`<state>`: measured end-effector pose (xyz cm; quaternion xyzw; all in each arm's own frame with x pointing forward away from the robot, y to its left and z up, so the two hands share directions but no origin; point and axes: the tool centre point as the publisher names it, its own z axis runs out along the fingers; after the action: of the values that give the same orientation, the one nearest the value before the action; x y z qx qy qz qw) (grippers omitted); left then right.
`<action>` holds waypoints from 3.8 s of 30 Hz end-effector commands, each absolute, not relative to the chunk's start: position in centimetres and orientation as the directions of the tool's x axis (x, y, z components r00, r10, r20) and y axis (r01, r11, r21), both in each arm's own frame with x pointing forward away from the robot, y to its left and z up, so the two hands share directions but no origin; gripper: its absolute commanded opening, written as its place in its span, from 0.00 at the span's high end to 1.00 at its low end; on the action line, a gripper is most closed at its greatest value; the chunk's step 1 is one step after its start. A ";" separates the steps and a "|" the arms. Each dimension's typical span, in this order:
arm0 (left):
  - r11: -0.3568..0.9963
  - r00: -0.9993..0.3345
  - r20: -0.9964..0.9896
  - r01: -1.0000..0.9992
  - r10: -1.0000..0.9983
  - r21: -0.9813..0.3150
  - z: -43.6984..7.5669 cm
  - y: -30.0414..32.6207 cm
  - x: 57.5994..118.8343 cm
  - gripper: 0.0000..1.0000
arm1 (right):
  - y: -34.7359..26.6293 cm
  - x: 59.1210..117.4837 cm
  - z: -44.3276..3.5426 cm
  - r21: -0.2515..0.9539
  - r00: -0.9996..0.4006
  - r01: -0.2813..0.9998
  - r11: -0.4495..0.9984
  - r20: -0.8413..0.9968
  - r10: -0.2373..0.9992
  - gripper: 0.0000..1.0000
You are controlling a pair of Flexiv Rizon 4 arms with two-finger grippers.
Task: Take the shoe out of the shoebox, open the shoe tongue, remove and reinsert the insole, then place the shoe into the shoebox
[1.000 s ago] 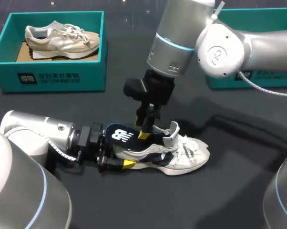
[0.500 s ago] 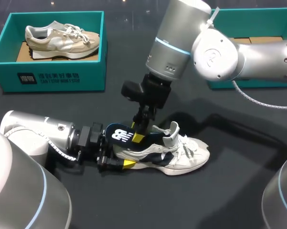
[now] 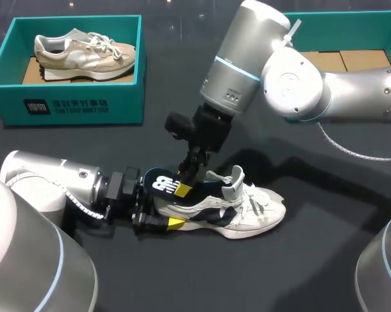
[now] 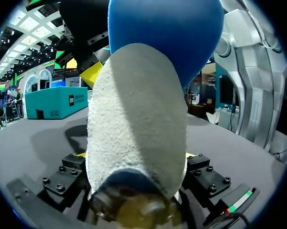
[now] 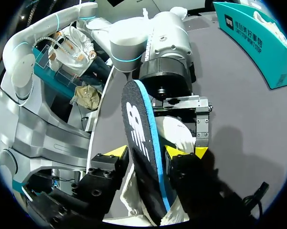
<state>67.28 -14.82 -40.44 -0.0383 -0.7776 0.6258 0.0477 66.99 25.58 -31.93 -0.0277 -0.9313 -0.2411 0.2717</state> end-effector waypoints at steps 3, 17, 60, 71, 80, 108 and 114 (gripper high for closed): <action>0.214 -0.993 0.026 0.000 0.119 -0.977 -40.5 -14.9 67.3 1.00 | 25.9 66.5 -32.6 0.443 -0.847 0.210 0.872 0.528 -0.064 0.65; 0.214 -0.993 0.026 0.000 0.119 -0.977 -40.5 -14.9 67.3 1.00 | 26.6 66.1 -30.6 0.478 -0.881 0.187 0.858 0.468 -0.068 1.00; 0.214 -0.993 0.026 0.000 0.119 -0.977 -40.5 -14.9 67.3 1.00 | 29.0 64.8 -15.2 0.858 -0.981 -0.040 0.512 0.064 -0.185 1.00; 0.214 -0.993 0.026 0.000 0.119 -0.977 -40.5 -14.9 67.3 1.00 | 23.0 63.3 -6.2 0.919 -0.982 0.049 0.390 0.116 -0.150 1.00; 0.214 -0.993 0.026 0.000 0.119 -0.977 -40.5 -14.9 67.3 1.00 | 22.6 63.2 -5.2 0.913 -0.983 0.062 0.404 0.127 -0.135 1.00; 0.214 -0.993 0.026 0.000 0.119 -0.977 -40.5 -14.9 67.3 1.00 | 16.3 58.5 -1.1 0.904 -0.943 0.300 0.305 0.329 -0.048 1.00; 0.214 -0.993 0.026 0.000 0.119 -0.977 -40.5 -14.9 67.3 1.00 | 15.0 55.7 -2.0 0.885 -0.905 0.411 0.220 0.425 -0.023 1.00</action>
<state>67.33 -14.85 -40.45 -0.0383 -0.7776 0.6257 0.0478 58.06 16.35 -0.54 -0.1035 -0.7846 -0.5812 0.1896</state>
